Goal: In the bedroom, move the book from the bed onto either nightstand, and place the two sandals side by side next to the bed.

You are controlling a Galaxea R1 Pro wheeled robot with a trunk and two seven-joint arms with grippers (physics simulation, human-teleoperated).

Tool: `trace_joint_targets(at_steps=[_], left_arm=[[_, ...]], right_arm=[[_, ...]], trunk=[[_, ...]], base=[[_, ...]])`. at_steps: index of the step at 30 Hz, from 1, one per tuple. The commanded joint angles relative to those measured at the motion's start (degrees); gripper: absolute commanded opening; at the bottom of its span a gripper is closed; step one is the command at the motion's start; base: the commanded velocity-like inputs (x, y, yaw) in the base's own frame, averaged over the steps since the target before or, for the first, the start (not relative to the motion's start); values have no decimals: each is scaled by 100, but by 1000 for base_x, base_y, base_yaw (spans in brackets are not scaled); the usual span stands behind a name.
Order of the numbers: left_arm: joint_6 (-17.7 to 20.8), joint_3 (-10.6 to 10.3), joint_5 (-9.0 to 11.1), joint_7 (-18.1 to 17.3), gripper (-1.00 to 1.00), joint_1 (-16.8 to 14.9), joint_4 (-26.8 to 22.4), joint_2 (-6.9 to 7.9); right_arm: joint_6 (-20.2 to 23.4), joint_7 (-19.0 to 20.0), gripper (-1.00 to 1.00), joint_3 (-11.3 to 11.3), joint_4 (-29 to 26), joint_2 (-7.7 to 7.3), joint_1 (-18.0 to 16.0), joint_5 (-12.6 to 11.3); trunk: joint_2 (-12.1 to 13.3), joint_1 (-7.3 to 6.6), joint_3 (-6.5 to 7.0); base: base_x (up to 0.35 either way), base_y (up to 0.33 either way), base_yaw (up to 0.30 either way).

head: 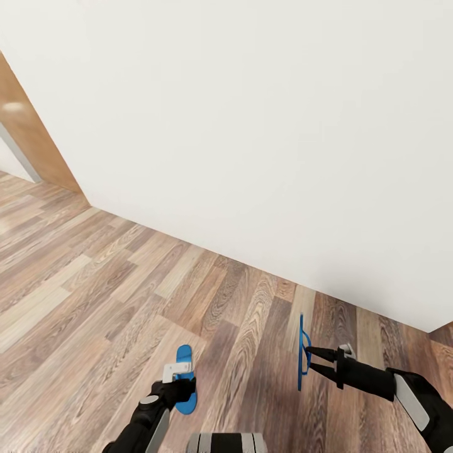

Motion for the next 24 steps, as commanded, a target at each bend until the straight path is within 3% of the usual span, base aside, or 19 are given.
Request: trace_joint_targets(at_steps=[1,13,24], left_arm=[[25,-18,61,51,100,-1,-9,3],[25,-18,61,51,100,-1,-9,3],[26,-19,61,51,100,-1,-9,-1]], right_arm=[[29,29,-100,-7,1,0,-3,1],[29,32,-100,-15,1,-4,-2,-4],[29,31,-100,-25,1,-130,-3,-8]], trunk=[[-3,1,-27],[-19,32,-293],[-34,60,-537]], base=[[0,0,0],[0,0,0],[0,0,0]])
